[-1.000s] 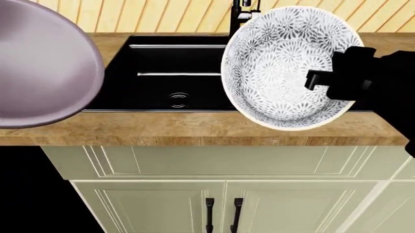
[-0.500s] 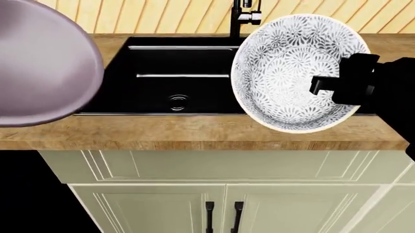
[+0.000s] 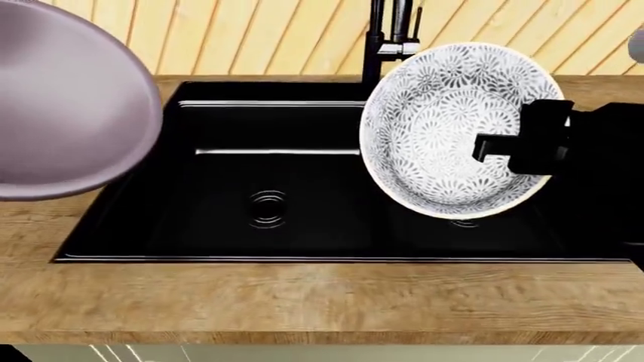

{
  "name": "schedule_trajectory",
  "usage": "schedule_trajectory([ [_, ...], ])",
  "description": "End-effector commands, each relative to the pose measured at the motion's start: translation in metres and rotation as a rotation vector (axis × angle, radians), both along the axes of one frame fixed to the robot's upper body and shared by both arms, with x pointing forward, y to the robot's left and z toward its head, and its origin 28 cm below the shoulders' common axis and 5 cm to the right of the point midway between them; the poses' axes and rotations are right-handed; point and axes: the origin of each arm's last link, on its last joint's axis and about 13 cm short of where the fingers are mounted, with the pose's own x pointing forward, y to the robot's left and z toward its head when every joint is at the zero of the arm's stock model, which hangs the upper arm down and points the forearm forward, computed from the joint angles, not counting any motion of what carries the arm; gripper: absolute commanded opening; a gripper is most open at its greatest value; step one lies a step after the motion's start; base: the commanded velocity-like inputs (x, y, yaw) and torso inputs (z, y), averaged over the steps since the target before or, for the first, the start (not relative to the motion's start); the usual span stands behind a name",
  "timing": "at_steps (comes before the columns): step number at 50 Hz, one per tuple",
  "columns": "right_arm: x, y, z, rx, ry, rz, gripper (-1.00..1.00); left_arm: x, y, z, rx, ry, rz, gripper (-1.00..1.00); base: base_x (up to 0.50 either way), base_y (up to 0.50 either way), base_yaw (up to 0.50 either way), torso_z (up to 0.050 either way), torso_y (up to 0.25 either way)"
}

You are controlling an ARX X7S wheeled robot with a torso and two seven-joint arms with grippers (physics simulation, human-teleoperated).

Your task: Stack the bowls in the sink.

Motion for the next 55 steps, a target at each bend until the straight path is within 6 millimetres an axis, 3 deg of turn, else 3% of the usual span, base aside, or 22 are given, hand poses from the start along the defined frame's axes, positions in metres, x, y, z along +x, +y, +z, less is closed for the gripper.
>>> schedule_trajectory([
  [1,0.001,-0.001,0.003,-0.011,-0.027,-0.006,-1.00,-0.010,0.001,0.026,0.001,-0.157,0.010,-1.00,0.37,0.00,0.00,0.000,0.000],
  [22,0.006,0.004,-0.004,-0.027,0.009,0.043,-1.00,-0.009,0.002,0.025,-0.002,-0.158,0.012,-1.00,0.04,0.00,0.00,0.000,0.003],
  [55,0.040,0.032,-0.022,0.071,0.001,0.197,-1.00,-0.008,0.001,0.023,-0.007,-0.157,0.011,-1.00,0.00,0.00,0.00,0.000,0.002],
])
